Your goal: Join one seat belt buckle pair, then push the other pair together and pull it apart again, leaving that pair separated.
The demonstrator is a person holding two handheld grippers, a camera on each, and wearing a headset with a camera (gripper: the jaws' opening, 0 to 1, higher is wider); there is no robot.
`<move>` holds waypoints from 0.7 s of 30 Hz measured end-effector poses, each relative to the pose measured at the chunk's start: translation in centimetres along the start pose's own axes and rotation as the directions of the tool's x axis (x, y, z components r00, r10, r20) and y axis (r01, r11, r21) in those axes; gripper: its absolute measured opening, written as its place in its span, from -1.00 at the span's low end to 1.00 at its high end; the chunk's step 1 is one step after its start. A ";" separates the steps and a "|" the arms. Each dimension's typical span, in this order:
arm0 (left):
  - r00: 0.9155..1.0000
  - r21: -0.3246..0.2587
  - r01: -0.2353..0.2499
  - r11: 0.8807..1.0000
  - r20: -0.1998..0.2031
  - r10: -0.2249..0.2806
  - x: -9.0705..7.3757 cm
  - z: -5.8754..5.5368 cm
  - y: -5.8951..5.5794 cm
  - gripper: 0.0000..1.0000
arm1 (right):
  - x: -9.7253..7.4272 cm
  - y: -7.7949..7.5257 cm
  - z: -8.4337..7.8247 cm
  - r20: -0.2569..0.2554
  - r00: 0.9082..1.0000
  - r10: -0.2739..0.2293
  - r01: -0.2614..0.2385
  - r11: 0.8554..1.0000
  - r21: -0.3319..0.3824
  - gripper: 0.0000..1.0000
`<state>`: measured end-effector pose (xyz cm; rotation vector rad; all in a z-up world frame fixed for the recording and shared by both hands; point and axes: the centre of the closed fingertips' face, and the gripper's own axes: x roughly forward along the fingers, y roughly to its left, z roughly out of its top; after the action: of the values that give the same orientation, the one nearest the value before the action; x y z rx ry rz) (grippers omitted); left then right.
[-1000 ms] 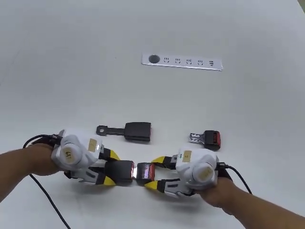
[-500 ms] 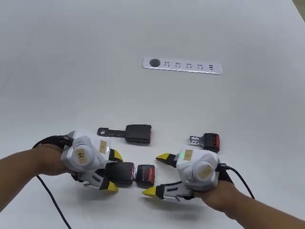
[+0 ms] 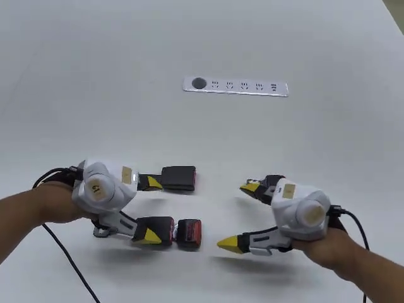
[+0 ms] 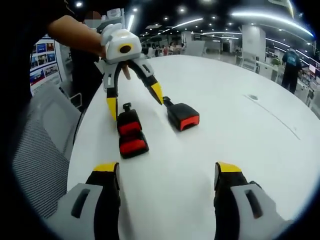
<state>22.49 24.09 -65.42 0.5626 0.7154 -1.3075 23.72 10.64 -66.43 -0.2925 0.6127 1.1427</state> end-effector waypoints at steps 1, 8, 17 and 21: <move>1.000 0.000 -0.012 1.000 0.005 0.012 -0.1 0.1 0.7 0.31 | -0.3 -0.7 -0.2 -0.001 1.000 -0.009 0.009 1.000 -0.001 0.56; 0.999 0.000 -0.036 0.999 0.013 0.036 -0.3 1.5 3.3 0.33 | -2.9 -5.2 -0.8 -0.023 0.998 -0.055 0.055 0.998 -0.001 0.53; 0.999 0.026 -0.041 0.999 -0.024 0.042 0.7 1.5 6.1 0.34 | -4.1 -8.0 -1.8 -0.054 0.997 -0.048 0.048 0.999 -0.009 0.53; 0.999 0.013 -0.022 1.000 -0.035 0.022 1.5 1.5 6.7 0.31 | -4.1 -8.5 -2.5 -0.066 0.997 -0.027 0.027 1.000 0.001 0.48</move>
<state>29.42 23.25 -65.73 0.6029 0.7284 -1.2853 29.59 2.86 -66.78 -0.3368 0.6663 1.1099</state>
